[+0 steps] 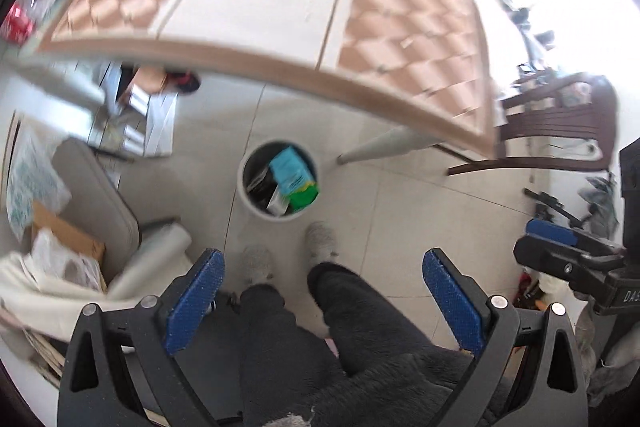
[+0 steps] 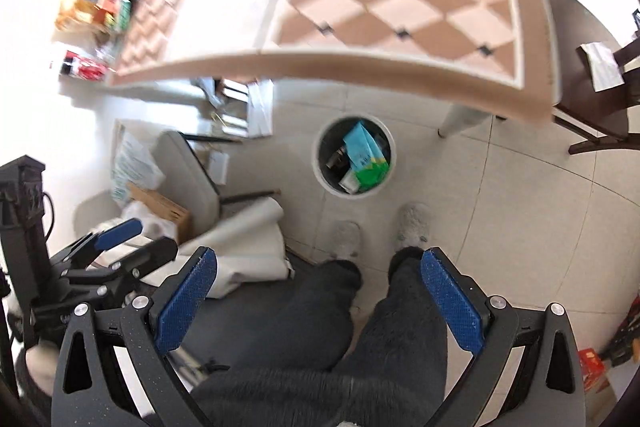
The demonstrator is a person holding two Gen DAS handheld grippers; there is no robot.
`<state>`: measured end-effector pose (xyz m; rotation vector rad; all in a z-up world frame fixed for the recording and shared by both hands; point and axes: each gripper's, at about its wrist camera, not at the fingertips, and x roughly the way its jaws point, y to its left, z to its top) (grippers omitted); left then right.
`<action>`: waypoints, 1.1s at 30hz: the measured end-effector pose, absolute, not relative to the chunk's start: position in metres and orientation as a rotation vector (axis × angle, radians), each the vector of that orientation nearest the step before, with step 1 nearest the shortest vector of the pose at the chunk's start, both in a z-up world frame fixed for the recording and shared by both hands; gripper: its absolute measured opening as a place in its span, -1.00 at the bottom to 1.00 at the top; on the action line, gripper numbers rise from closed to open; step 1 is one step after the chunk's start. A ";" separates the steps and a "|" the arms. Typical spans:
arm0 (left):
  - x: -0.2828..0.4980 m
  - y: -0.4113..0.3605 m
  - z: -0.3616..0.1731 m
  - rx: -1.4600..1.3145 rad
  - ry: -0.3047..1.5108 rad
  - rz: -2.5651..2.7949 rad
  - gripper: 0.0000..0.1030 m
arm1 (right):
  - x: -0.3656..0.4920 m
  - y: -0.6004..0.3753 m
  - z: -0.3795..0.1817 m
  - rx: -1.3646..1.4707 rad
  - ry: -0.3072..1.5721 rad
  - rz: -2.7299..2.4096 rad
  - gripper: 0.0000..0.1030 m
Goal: Collect trash
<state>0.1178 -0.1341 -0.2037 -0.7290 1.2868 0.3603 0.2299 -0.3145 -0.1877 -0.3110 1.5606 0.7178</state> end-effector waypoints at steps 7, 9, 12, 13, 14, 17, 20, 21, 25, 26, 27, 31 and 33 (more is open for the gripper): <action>0.090 -0.121 -0.132 -0.670 1.210 0.245 0.97 | 0.171 -0.320 -0.093 -0.181 1.478 0.722 1.00; 0.081 -0.120 -0.118 -0.660 1.197 0.220 0.97 | 0.154 -0.321 -0.075 -0.154 1.459 0.717 1.00; 0.072 -0.122 -0.097 -0.645 1.181 0.198 0.97 | 0.128 -0.325 -0.050 -0.133 1.421 0.702 1.00; 0.068 -0.124 -0.093 -0.643 1.177 0.191 0.97 | 0.119 -0.327 -0.042 -0.123 1.413 0.695 1.00; 0.065 -0.126 -0.088 -0.645 1.172 0.182 0.97 | 0.113 -0.329 -0.039 -0.114 1.408 0.692 1.00; 0.054 -0.132 -0.075 -0.640 1.155 0.170 0.97 | 0.096 -0.336 -0.027 -0.098 1.386 0.685 1.00; 0.047 -0.139 -0.069 -0.644 1.143 0.165 0.97 | 0.085 -0.343 -0.020 -0.091 1.371 0.680 1.00; 0.046 -0.142 -0.068 -0.646 1.139 0.164 0.97 | 0.083 -0.345 -0.019 -0.091 1.368 0.684 1.00; 0.041 -0.148 -0.064 -0.640 1.133 0.163 0.97 | 0.075 -0.351 -0.015 -0.092 1.358 0.699 1.00; 0.039 -0.151 -0.063 -0.636 1.131 0.163 0.97 | 0.075 -0.353 -0.015 -0.094 1.358 0.700 1.00; 0.039 -0.153 -0.062 -0.633 1.129 0.164 0.97 | 0.074 -0.353 -0.015 -0.090 1.357 0.699 1.00; 0.037 -0.160 -0.058 -0.620 1.119 0.169 0.97 | 0.070 -0.356 -0.013 -0.089 1.354 0.704 1.00; 0.037 -0.163 -0.056 -0.614 1.111 0.175 0.99 | 0.071 -0.355 -0.015 -0.091 1.356 0.702 1.00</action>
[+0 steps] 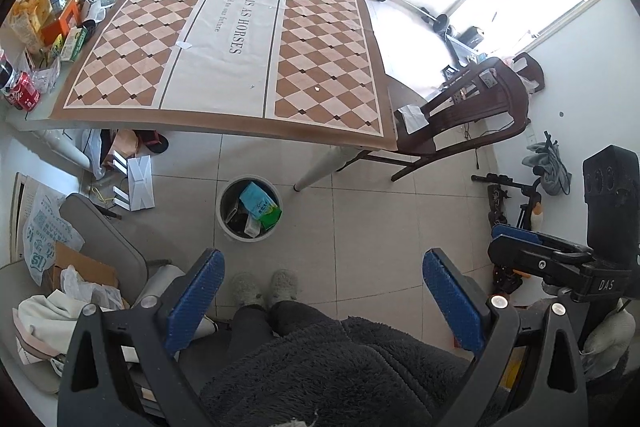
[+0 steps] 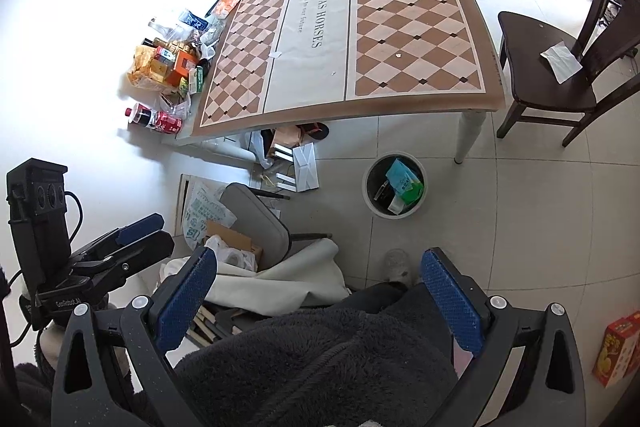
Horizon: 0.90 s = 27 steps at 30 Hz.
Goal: Collect trash
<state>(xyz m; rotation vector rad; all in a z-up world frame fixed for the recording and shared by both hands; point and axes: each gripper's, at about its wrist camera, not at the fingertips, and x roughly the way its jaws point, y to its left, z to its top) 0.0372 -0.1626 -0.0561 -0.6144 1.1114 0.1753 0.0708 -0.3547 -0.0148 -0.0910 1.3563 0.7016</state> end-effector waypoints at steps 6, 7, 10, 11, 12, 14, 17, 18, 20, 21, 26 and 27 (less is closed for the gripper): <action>0.037 -0.167 -0.054 -0.600 1.108 0.197 1.00 | 0.064 -0.363 -0.007 -0.119 1.359 0.720 1.00; 0.037 -0.167 -0.053 -0.598 1.109 0.199 1.00 | 0.065 -0.364 -0.007 -0.121 1.360 0.721 1.00; 0.037 -0.167 -0.053 -0.594 1.110 0.204 1.00 | 0.066 -0.365 -0.007 -0.130 1.366 0.727 1.00; 0.036 -0.167 -0.053 -0.592 1.111 0.207 1.00 | 0.069 -0.362 -0.008 -0.133 1.369 0.731 1.00; 0.036 -0.167 -0.052 -0.591 1.112 0.208 1.00 | 0.068 -0.363 -0.008 -0.136 1.371 0.733 1.00; 0.034 -0.166 -0.052 -0.587 1.112 0.213 1.00 | 0.071 -0.361 -0.010 -0.139 1.376 0.737 1.00; 0.033 -0.166 -0.051 -0.581 1.114 0.215 1.00 | 0.073 -0.360 -0.011 -0.147 1.379 0.740 1.00; 0.033 -0.166 -0.051 -0.580 1.112 0.216 1.00 | 0.073 -0.360 -0.011 -0.145 1.381 0.741 1.00; 0.034 -0.167 -0.051 -0.578 1.113 0.217 1.00 | 0.073 -0.359 -0.012 -0.153 1.382 0.743 1.00; 0.034 -0.167 -0.051 -0.579 1.112 0.216 1.00 | 0.074 -0.359 -0.012 -0.154 1.382 0.745 1.00; 0.034 -0.167 -0.051 -0.581 1.110 0.218 1.00 | 0.076 -0.358 -0.012 -0.161 1.382 0.752 1.00; 0.034 -0.167 -0.050 -0.581 1.109 0.218 1.00 | 0.075 -0.358 -0.012 -0.161 1.381 0.750 1.00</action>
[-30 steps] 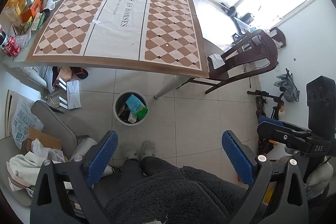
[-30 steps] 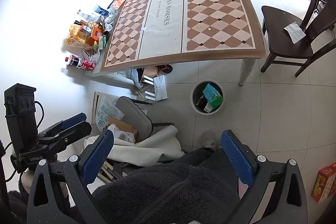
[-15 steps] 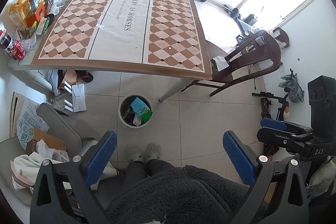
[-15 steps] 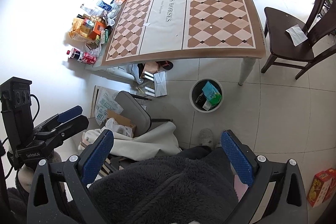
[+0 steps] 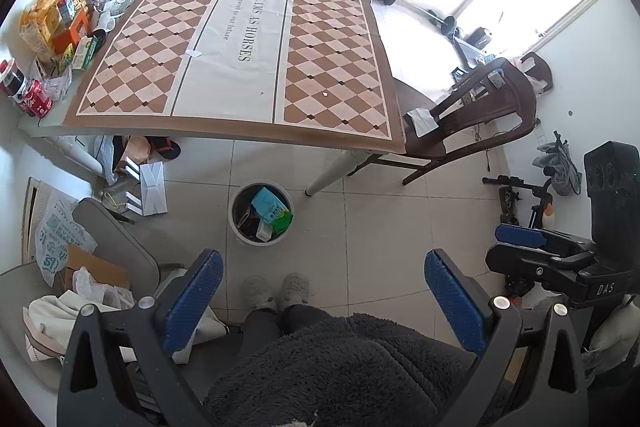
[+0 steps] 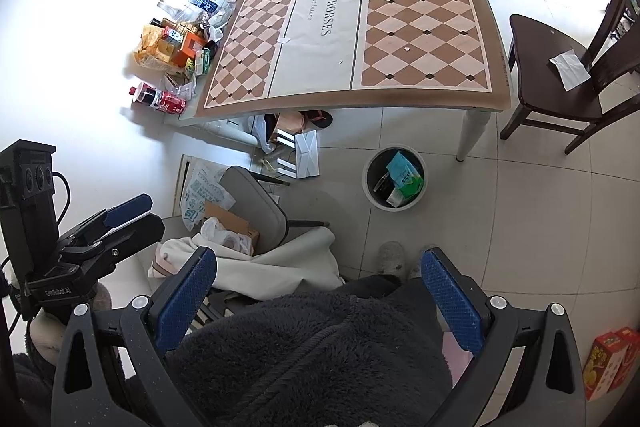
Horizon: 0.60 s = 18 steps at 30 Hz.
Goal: Collect trash
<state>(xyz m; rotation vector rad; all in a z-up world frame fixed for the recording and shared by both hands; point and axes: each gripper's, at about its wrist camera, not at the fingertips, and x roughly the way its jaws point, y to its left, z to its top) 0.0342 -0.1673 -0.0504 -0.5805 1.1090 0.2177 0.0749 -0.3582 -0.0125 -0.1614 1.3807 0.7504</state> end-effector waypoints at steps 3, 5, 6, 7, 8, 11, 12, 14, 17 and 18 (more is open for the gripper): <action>0.034 -0.167 -0.050 -0.579 1.110 0.218 1.00 | 0.074 -0.358 -0.013 -0.158 1.381 0.751 1.00; 0.033 -0.167 -0.051 -0.576 1.113 0.214 1.00 | 0.073 -0.358 -0.013 -0.157 1.382 0.748 1.00; 0.033 -0.167 -0.050 -0.576 1.112 0.215 1.00 | 0.073 -0.358 -0.013 -0.158 1.382 0.748 1.00; 0.033 -0.167 -0.050 -0.578 1.112 0.216 1.00 | 0.073 -0.357 -0.013 -0.161 1.383 0.747 1.00; 0.032 -0.167 -0.050 -0.577 1.112 0.213 1.00 | 0.073 -0.357 -0.012 -0.164 1.384 0.751 1.00; 0.032 -0.167 -0.050 -0.576 1.111 0.213 1.00 | 0.074 -0.355 -0.012 -0.170 1.387 0.755 1.00; 0.032 -0.167 -0.050 -0.578 1.110 0.213 1.00 | 0.073 -0.355 -0.013 -0.171 1.388 0.757 1.00; 0.031 -0.166 -0.050 -0.576 1.112 0.211 1.00 | 0.074 -0.355 -0.013 -0.176 1.388 0.760 1.00; 0.030 -0.166 -0.050 -0.576 1.111 0.210 1.00 | 0.073 -0.355 -0.013 -0.174 1.388 0.759 1.00; 0.030 -0.166 -0.050 -0.576 1.111 0.211 1.00 | 0.072 -0.354 -0.013 -0.174 1.387 0.757 1.00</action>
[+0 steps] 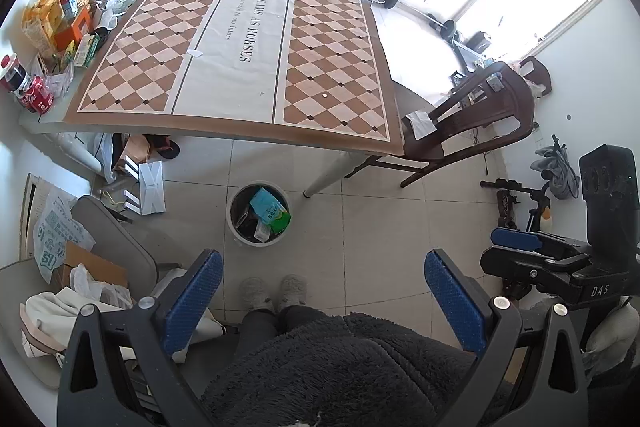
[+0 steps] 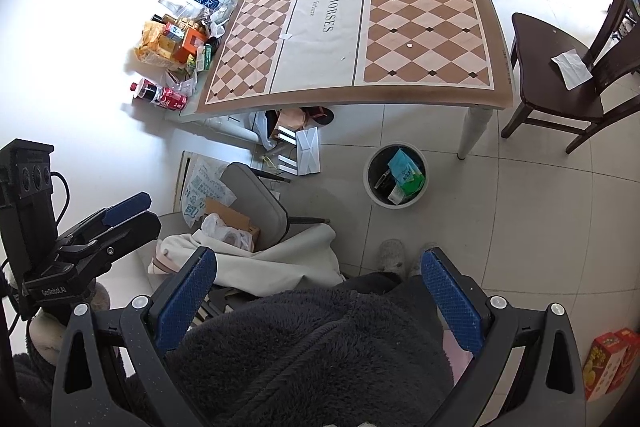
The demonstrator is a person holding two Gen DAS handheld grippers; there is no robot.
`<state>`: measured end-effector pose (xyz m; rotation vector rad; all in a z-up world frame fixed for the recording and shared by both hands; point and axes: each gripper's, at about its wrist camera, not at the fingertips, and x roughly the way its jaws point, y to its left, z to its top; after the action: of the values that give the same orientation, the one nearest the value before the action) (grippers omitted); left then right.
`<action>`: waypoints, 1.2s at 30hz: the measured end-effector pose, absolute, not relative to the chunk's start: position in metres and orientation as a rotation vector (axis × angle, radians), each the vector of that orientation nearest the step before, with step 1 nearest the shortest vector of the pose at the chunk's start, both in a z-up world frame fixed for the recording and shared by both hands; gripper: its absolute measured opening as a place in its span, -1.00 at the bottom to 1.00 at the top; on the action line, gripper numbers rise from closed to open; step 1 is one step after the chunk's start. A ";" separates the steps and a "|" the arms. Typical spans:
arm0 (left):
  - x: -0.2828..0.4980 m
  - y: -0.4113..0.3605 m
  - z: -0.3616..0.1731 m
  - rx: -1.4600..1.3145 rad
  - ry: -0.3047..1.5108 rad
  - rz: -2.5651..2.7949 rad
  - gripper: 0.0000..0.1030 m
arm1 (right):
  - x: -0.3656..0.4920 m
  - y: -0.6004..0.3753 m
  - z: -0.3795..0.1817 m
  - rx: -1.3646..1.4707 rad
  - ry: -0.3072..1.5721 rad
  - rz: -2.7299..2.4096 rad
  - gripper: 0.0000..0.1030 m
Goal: Collect trash
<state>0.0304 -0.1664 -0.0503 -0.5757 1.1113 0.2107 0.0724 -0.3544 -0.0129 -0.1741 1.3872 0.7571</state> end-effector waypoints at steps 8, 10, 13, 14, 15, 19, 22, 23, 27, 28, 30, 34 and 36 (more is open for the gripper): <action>0.030 -0.167 -0.050 -0.577 1.111 0.209 1.00 | 0.072 -0.356 -0.013 -0.172 1.388 0.761 1.00; 0.030 -0.167 -0.050 -0.576 1.110 0.208 1.00 | 0.072 -0.355 -0.013 -0.173 1.387 0.760 1.00; 0.031 -0.168 -0.050 -0.574 1.110 0.208 1.00 | 0.071 -0.355 -0.013 -0.171 1.387 0.758 1.00; 0.031 -0.168 -0.050 -0.574 1.111 0.208 1.00 | 0.070 -0.355 -0.013 -0.171 1.387 0.759 1.00; 0.030 -0.167 -0.050 -0.578 1.110 0.209 1.00 | 0.070 -0.355 -0.014 -0.171 1.387 0.758 1.00; 0.031 -0.168 -0.050 -0.579 1.109 0.210 1.00 | 0.069 -0.354 -0.014 -0.169 1.387 0.756 1.00; 0.030 -0.167 -0.051 -0.579 1.109 0.210 1.00 | 0.070 -0.354 -0.014 -0.172 1.386 0.757 1.00; 0.029 -0.167 -0.051 -0.579 1.109 0.209 1.00 | 0.070 -0.355 -0.014 -0.173 1.387 0.757 1.00; 0.031 -0.169 -0.050 -0.581 1.108 0.208 1.00 | 0.070 -0.355 -0.014 -0.173 1.387 0.757 1.00; 0.032 -0.171 -0.049 -0.579 1.108 0.209 1.00 | 0.070 -0.355 -0.014 -0.172 1.387 0.758 1.00; 0.032 -0.171 -0.049 -0.580 1.107 0.208 1.00 | 0.070 -0.356 -0.014 -0.173 1.387 0.758 1.00; 0.032 -0.171 -0.049 -0.578 1.107 0.208 1.00 | 0.069 -0.355 -0.014 -0.172 1.386 0.759 1.00; 0.032 -0.171 -0.049 -0.579 1.107 0.209 1.00 | 0.069 -0.356 -0.015 -0.171 1.386 0.757 1.00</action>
<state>0.0322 -0.1710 -0.0491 -0.5794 1.1068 0.2088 0.0686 -0.3560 -0.0147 -0.1714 1.3864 0.7566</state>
